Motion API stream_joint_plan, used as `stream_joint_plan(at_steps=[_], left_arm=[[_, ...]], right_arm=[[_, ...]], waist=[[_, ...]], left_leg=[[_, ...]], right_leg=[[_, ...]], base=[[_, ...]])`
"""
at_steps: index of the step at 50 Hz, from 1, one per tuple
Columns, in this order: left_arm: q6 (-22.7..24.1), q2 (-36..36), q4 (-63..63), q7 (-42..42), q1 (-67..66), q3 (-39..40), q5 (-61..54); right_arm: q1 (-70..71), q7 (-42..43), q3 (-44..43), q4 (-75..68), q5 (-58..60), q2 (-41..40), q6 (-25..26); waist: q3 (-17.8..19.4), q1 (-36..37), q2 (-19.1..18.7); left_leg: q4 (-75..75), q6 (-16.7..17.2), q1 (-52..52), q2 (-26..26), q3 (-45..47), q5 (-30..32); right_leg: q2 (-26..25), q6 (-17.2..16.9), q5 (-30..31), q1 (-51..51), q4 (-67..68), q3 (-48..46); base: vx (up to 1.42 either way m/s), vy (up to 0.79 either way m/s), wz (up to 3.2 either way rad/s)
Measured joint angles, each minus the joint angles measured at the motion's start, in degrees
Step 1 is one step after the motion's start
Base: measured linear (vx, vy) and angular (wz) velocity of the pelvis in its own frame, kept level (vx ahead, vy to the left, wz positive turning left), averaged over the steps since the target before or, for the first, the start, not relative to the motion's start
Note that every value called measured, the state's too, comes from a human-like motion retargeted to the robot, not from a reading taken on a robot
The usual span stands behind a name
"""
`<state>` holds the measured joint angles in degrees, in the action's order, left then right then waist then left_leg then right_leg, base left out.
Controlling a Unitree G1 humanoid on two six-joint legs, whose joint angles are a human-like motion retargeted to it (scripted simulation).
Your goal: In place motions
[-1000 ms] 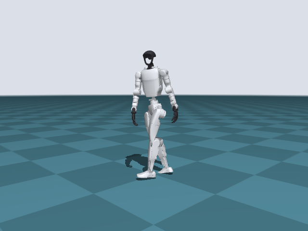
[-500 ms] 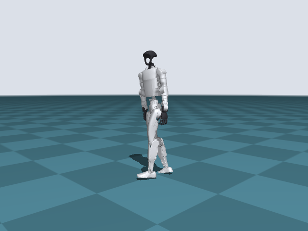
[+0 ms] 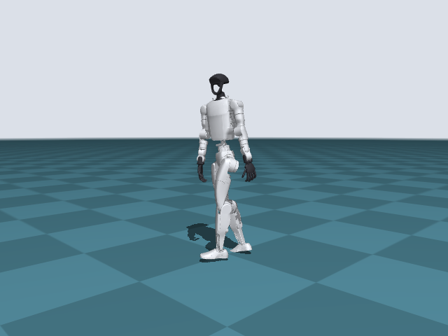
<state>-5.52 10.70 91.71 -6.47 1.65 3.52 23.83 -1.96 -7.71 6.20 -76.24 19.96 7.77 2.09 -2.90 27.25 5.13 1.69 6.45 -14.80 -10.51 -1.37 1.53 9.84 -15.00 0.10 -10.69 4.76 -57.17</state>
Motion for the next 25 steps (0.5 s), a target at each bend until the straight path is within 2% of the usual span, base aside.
stream_joint_plan(at_steps=[10,13,18,25], left_arm=[[0.7,-1.3,-3.4,-4.7,1.4,-0.4,-1.1],[0.6,-1.4,-4.0,-3.5,1.6,-2.0,0.2],[0.6,-0.2,-4.6,-0.6,1.9,-5.0,4.3],[0.3,0.9,-3.0,-2.2,2.3,-4.9,4.2]], right_arm=[[-0.4,0.5,-1.1,-6.2,1.2,0.6,0.7],[-1.0,0.6,-1.4,-8.8,2.0,0.7,1.3],[-2.5,0.0,-1.9,-11.0,2.7,0.6,2.1],[-4.0,-1.1,-2.2,-10.9,3.9,0.6,2.2]], waist=[[-0.5,0.6,0.0],[-0.3,0.5,-0.1],[0.0,0.4,0.0],[0.6,-0.5,0.6]], left_leg=[[-0.3,1.8,-1.2,0.5,-0.6,1.6],[-0.3,1.9,-1.2,0.5,-0.8,1.8],[-0.3,1.6,-0.8,0.5,-0.7,1.9],[-0.2,0.1,0.7,0.4,-0.2,1.1]], right_leg=[[-1.0,0.0,-0.1,0.2,0.1,-1.9],[-1.1,0.0,-0.2,0.0,0.1,-2.1],[-1.0,0.0,-0.4,-0.2,0.0,-1.6],[-0.6,0.0,-0.5,-0.5,-0.4,0.4]], base=[[-0.04,-0.03,0.21],[0.0,0.0,0.0],[0.0,0.0,0.0],[0.05,-0.04,-0.25]])
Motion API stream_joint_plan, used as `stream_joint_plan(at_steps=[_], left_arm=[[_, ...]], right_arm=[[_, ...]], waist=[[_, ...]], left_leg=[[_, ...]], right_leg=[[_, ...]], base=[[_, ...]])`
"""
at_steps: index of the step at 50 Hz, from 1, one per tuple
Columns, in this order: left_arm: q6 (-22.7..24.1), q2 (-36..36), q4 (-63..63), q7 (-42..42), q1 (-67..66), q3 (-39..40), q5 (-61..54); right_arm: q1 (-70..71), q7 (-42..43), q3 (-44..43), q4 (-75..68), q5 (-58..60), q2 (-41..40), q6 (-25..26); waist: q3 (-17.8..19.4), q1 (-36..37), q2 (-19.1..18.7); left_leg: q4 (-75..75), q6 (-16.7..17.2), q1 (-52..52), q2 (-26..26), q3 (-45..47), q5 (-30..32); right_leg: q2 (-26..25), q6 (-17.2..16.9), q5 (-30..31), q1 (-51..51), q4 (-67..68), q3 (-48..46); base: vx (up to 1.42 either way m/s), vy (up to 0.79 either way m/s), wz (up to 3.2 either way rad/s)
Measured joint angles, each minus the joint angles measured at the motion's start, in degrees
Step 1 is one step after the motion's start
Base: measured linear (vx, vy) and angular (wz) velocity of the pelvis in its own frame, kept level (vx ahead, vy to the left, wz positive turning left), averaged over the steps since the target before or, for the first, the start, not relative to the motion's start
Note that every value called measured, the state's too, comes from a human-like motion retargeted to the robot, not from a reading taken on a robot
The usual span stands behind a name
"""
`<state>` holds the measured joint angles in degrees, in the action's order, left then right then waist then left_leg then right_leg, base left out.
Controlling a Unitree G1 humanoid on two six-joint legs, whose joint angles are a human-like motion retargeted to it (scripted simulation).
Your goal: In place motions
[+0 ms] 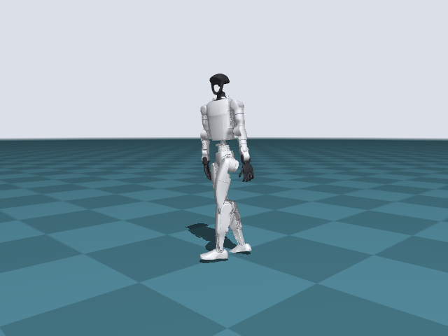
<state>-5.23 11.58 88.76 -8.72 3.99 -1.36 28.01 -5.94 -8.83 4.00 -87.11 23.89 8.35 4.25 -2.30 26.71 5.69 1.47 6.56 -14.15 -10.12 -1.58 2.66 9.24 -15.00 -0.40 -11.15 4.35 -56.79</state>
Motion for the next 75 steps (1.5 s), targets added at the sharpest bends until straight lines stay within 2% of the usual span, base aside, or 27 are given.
stream_joint_plan(at_steps=[7,11,15,18,20,30,35,47,53,57,60,75], left_arm=[[0.4,-0.1,1.2,-0.4,-2.6,1.0,-2.4],[0.3,-1.6,2.2,0.9,-4.9,3.2,-5.8],[0.0,-3.9,2.2,8.4,-7.1,6.4,-11.1],[0.9,-5.1,1.7,15.2,-8.0,7.8,-13.8],[1.0,-5.2,1.3,16.0,-8.5,8.0,-13.6],[0.1,-2.0,-1.0,-0.4,-7.9,8.4,-5.7],[-1.1,-2.0,-2.9,-1.0,-7.2,10.6,-7.1],[0.4,-3.8,-6.5,-2.6,-5.5,8.5,-8.2],[1.5,-4.8,-4.8,-1.2,-6.3,6.9,-7.7],[2.6,-5.2,-1.7,4.1,-7.4,6.5,-8.9],[2.3,-5.2,0.7,5.6,-8.4,6.7,-9.0],[-1.3,-4.8,2.7,-2.6,-11.5,9.8,-8.9]], right_arm=[[1.1,-0.5,1.0,1.7,0.8,-0.3,-0.1],[2.7,-1.5,2.3,4.8,0.4,-0.6,-0.9],[4.3,-2.6,4.0,8.5,-0.3,-1.0,-1.7],[5.2,-3.0,5.4,10.5,-0.6,-1.1,-2.0],[5.5,-3.0,6.4,11.2,-0.6,-1.0,-2.2],[7.6,-0.7,6.9,2.0,1.0,0.8,0.5],[6.5,1.0,3.6,-3.0,1.0,2.3,2.7],[2.0,2.6,-4.0,-7.0,-5.5,3.1,4.0],[1.0,2.1,-2.7,-2.6,-4.2,1.2,2.2],[0.9,8.6,0.0,2.0,-3.5,0.2,-0.7],[1.5,10.2,1.6,5.5,-2.6,-0.2,-2.1],[7.4,-2.8,3.7,12.0,-3.8,-1.4,-2.6]], waist=[[0.3,-3.4,0.5],[0.2,-5.6,0.2],[0.2,-7.4,-1.3],[0.4,-11.3,-1.4],[0.4,-13.5,-1.8],[0.5,-21.9,-2.7],[-0.4,-24.9,-3.1],[-1.0,-26.5,-4.2],[-0.8,-27.3,-4.6],[-1.1,-27.3,-4.7],[-1.6,-27.2,-4.6],[-1.7,-30.2,-4.1]], left_leg=[[0.2,-3.4,3.5,-0.4,2.5,-2.4],[0.0,-5.0,5.6,0.6,5.8,-4.5],[-1.5,-8.0,9.1,1.2,10.7,-7.0],[-0.5,-6.9,9.6,3.3,12.7,-8.3],[-0.6,-7.0,10.5,4.4,14.7,-9.3],[-2.1,-6.8,15.8,8.2,24.1,-12.1],[-2.7,-6.5,17.3,9.2,27.4,-12.9],[-3.2,-6.1,18.0,9.3,30.8,-13.8],[-3.5,-5.9,18.0,9.0,30.9,-13.7],[-3.7,-5.7,18.1,8.9,31.5,-13.6],[-3.8,-5.4,18.0,8.9,32.3,-13.7],[-3.3,-4.5,20.5,10.4,38.9,-15.7]], right_leg=[[1.3,0.1,0.1,-1.0,-0.5,4.8],[1.5,1.5,0.1,0.1,-0.5,10.3],[0.4,3.4,0.4,2.1,-0.3,17.3],[0.9,4.3,1.0,3.2,-0.4,20.7],[0.5,4.9,1.4,4.0,-0.5,23.3],[-1.6,7.2,3.6,7.2,-0.4,34.0],[-2.6,7.8,4.7,8.2,-0.9,36.6],[-3.1,8.6,5.8,10.3,-1.2,40.4],[-3.1,9.0,6.1,10.5,-1.6,40.7],[-3.1,9.5,6.4,11.2,-1.9,41.4],[-3.2,10.0,6.8,12.0,-2.0,42.3],[-6.0,11.5,8.7,14.8,-2.0,50.6]], base=[[0.17,-0.07,-0.68],[0.2,-0.15,-1.45],[0.18,-0.21,-1.9],[0.16,-0.26,-1.42],[0.12,-0.27,-1.49],[0.04,-0.26,-1.33],[-0.02,-0.14,-0.82],[-0.02,-0.03,-0.33],[0.0,0.0,0.0],[0.0,-0.02,-0.05],[-0.02,-0.13,-0.28],[-0.12,-0.17,-0.59]])
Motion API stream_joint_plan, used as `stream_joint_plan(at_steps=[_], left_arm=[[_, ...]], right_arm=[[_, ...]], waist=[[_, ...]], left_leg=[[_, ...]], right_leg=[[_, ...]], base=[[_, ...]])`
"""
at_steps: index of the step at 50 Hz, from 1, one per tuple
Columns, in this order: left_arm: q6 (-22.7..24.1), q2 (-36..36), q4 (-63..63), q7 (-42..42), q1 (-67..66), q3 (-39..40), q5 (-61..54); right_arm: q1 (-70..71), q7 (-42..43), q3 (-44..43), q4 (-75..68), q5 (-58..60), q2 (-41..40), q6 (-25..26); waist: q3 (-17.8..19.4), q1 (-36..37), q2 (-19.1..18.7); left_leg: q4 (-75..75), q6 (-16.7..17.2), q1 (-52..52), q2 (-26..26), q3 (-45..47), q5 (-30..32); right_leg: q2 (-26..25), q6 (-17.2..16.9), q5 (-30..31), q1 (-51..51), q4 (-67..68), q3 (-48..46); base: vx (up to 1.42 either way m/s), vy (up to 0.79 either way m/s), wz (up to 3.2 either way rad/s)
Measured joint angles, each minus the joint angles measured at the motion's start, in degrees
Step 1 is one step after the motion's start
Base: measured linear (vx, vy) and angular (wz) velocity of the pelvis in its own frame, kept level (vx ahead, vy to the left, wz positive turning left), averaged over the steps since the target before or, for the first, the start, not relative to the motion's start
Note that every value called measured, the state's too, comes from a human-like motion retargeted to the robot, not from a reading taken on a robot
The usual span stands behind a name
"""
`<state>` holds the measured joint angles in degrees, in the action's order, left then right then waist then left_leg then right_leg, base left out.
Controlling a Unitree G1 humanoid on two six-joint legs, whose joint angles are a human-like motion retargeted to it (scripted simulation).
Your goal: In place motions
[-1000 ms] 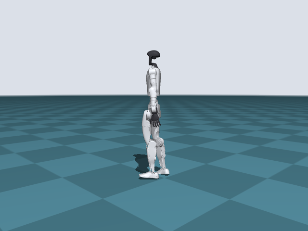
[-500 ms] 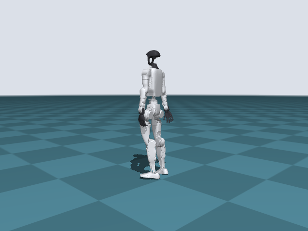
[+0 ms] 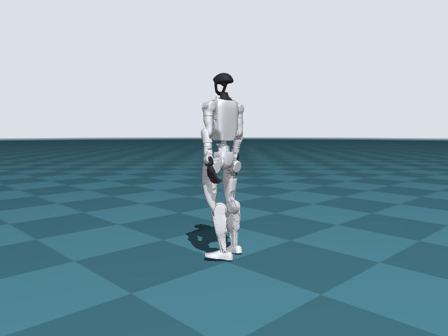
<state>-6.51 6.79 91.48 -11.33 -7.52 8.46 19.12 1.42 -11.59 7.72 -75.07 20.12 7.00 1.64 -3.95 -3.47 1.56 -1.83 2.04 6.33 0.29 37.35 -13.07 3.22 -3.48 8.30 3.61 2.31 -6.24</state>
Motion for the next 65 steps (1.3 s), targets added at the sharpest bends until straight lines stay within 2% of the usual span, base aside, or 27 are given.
stream_joint_plan(at_steps=[10,13,15,16,17,20,28,38,52,65], left_arm=[[-0.2,-2.8,-1.6,-0.2,2.2,3.1,-3.0],[-0.1,-2.6,-2.4,-1.2,3.6,4.6,-4.0],[0.0,-2.2,-3.1,-1.5,4.2,4.5,-4.2],[0.0,-2.0,-3.6,-1.5,4.7,3.7,-4.2],[0.1,-1.7,-4.1,-1.6,5.1,3.2,-4.2],[0.4,-0.6,-5.5,-1.2,5.7,3.6,-3.5],[0.8,0.3,-7.4,-1.2,7.1,3.4,-3.8],[1.2,-1.7,-6.5,-2.3,6.2,2.3,-2.9],[0.3,-2.3,-2.9,-2.2,2.7,1.0,1.2],[0.3,-0.2,-2.9,-0.9,1.8,-0.3,-0.8]], right_arm=[[0.5,3.4,-0.9,-8.0,2.5,1.2,1.9],[0.7,5.3,-2.0,-11.8,1.3,1.7,3.0],[0.1,6.4,-4.2,-13.6,-1.3,2.0,3.5],[0.0,6.9,-6.1,-14.6,-3.3,2.0,3.5],[-0.1,7.4,-7.5,-15.5,-5.1,2.0,3.6],[-0.4,8.8,-8.9,-17.1,-7.8,2.3,3.8],[-1.7,9.4,-8.9,-18.0,-6.0,2.9,4.1],[-1.2,7.9,-6.9,-16.3,-3.8,2.2,4.7],[0.5,7.4,-3.9,-14.2,0.1,2.5,5.2],[-0.2,5.3,-3.1,-12.7,0.9,2.8,4.1]], waist=[[-0.8,-7.6,-2.1],[-1.5,2.2,-2.4],[-1.6,3.7,-3.0],[-0.7,-6.1,-3.5],[-0.1,-12.1,-3.9],[-0.5,-9.6,-3.7],[-0.3,-11.2,-3.7],[-0.2,-9.8,-3.0],[-0.9,-4.7,-2.8],[-0.9,4.5,-0.4]], left_leg=[[0.4,1.4,1.3,1.1,6.0,-0.8],[-0.3,3.4,3.4,1.1,20.1,-1.5],[-0.5,4.1,4.1,1.2,23.5,-1.6],[-0.2,2.9,3.2,1.4,13.9,-1.1],[0.0,2.2,2.7,1.6,8.4,-0.8],[-0.1,3.0,3.4,1.1,13.6,-1.1],[-0.1,3.4,3.8,1.3,14.9,-1.0],[0.2,3.4,3.4,1.5,13.9,-0.6],[0.7,1.1,0.2,0.3,3.3,0.1],[2.9,-1.2,-5.3,-2.1,-10.2,1.7]], right_leg=[[-2.5,0.4,0.7,0.7,-0.4,6.2],[-5.8,0.9,0.9,-0.1,-2.0,18.9],[-6.6,0.9,1.6,-0.3,-2.9,21.9],[-4.7,0.7,1.9,1.3,-0.9,12.8],[-3.7,0.6,2.1,2.5,0.3,7.6],[-5.5,1.4,2.3,3.1,0.4,12.2],[-5.8,1.2,2.8,3.7,0.5,12.9],[-5.0,0.8,2.3,3.3,0.3,11.1],[-0.2,-0.1,-1.4,-0.2,-0.1,1.6],[4.1,-1.4,-4.3,-6.0,-2.0,-12.1]], base=[[-0.15,0.0,-0.83],[-0.11,0.05,-3.7],[-0.07,0.01,-0.38],[-0.03,0.0,3.78],[-0.04,-0.01,3.38],[-0.06,0.0,-0.8],[-0.04,0.0,-0.22],[0.02,0.0,0.14],[0.12,0.06,0.86],[0.11,0.13,1.16]])
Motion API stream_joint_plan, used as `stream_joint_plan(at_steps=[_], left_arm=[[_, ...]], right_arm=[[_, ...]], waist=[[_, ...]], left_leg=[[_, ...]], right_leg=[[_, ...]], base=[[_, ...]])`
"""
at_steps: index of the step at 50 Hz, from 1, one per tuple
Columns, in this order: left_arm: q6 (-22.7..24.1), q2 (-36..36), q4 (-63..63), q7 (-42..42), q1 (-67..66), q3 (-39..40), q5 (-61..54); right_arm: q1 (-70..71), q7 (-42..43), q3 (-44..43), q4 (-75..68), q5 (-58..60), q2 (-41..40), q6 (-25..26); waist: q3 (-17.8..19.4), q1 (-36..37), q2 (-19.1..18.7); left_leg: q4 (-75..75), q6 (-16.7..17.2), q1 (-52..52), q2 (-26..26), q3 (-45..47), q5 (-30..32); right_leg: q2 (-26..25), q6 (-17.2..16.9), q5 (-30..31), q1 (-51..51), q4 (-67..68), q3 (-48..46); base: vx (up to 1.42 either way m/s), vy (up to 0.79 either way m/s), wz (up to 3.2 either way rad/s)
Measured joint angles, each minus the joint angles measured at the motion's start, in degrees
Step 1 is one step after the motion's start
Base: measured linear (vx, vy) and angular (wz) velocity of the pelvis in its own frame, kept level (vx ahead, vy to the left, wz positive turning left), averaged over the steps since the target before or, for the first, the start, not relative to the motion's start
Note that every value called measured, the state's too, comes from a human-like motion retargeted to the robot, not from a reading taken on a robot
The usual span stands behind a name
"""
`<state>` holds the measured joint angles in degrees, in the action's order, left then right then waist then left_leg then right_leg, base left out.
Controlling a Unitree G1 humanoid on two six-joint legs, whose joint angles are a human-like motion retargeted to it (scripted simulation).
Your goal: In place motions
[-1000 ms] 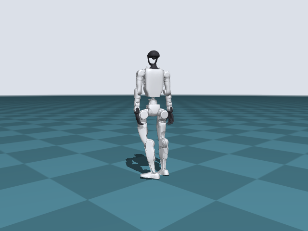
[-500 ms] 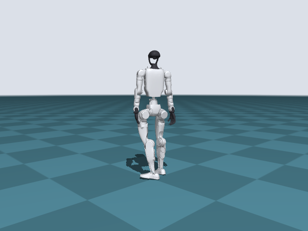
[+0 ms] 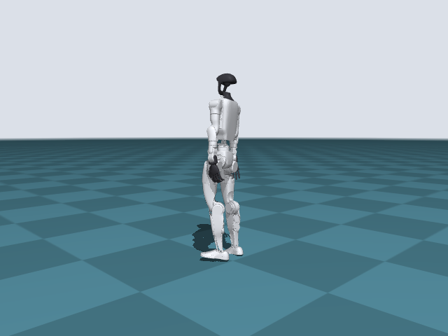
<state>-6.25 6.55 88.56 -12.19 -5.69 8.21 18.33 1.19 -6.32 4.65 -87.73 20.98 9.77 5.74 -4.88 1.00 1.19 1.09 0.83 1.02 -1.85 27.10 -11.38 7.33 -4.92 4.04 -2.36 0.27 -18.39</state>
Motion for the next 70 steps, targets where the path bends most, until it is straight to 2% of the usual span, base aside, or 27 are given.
stream_joint_plan(at_steps=[8,17,25,30,40,50,62,70], left_arm=[[-0.3,0.2,-0.3,1.9,-0.7,-0.2,-0.1],[-0.7,-0.3,2.0,2.6,-2.7,2.0,-1.1],[-0.9,-1.2,3.3,1.7,-4.3,4.7,-3.2],[-1.0,-1.5,2.3,1.8,-4.5,4.6,-3.2],[-0.8,-0.7,-0.2,2.6,-2.3,1.5,-1.2],[-0.4,-0.2,1.1,1.4,-1.6,0.1,-0.1],[-0.2,-0.1,1.0,-0.8,-4.1,-1.0,3.0],[0.2,0.1,-0.2,-3.3,-4.7,-2.0,4.9]], right_arm=[[-0.1,-0.4,1.2,1.0,0.7,-0.1,-0.5],[0.6,-0.8,3.8,2.3,1.6,-1.0,-0.9],[0.8,-2.8,6.7,5.1,2.3,-2.5,-2.0],[-0.1,-3.0,8.3,5.2,3.3,-3.1,-2.3],[-0.7,-2.7,7.4,1.6,5.4,-2.2,-1.4],[1.1,-2.2,5.8,0.6,5.3,-1.5,-0.5],[4.7,-2.8,7.8,4.0,5.1,-2.4,-0.1],[7.2,-2.2,7.5,4.5,6.0,-1.1,0.5]], waist=[[1.0,4.9,2.1],[2.1,9.1,3.2],[1.7,4.4,3.2],[1.7,7.7,2.9],[0.7,5.1,2.0],[0.5,0.4,0.7],[0.4,-7.3,-1.9],[1.0,-15.0,-3.3]], left_leg=[[0.3,-0.7,-2.2,-1.9,-5.2,1.6],[0.0,-0.9,-2.9,-3.2,-7.5,2.7],[-0.3,-0.6,-2.6,-3.9,-11.9,2.4],[0.3,-0.7,-3.4,-2.7,-7.2,2.5],[0.0,0.1,-1.6,-1.6,-3.9,0.5],[-0.9,1.6,2.6,0.8,4.5,-1.8],[-1.3,6.7,9.6,3.7,22.1,-3.5],[1.1,9.9,12.3,4.0,31.9,-1.7]], right_leg=[[1.6,-0.9,-0.9,-3.2,-1.2,-7.3],[2.4,-1.4,-1.3,-4.9,-1.9,-11.1],[2.9,-1.9,-1.6,-5.5,-1.9,-15.7],[2.6,-1.4,-1.0,-4.3,-1.8,-10.7],[1.9,-0.9,-0.4,-2.2,-0.9,-6.8],[0.0,-0.1,2.0,2.3,0.9,3.2],[-7.0,-0.8,8.6,9.0,1.6,19.0],[-10.8,-3.5,13.6,12.5,1.3,24.7]], base=[[0.04,0.1,0.92],[0.01,0.04,0.41],[0.0,0.0,0.47],[0.02,0.0,-0.82],[-0.01,-0.03,-0.42],[-0.04,-0.14,-1.11],[-0.1,-0.18,-1.95],[-0.2,-0.09,-1.99]])
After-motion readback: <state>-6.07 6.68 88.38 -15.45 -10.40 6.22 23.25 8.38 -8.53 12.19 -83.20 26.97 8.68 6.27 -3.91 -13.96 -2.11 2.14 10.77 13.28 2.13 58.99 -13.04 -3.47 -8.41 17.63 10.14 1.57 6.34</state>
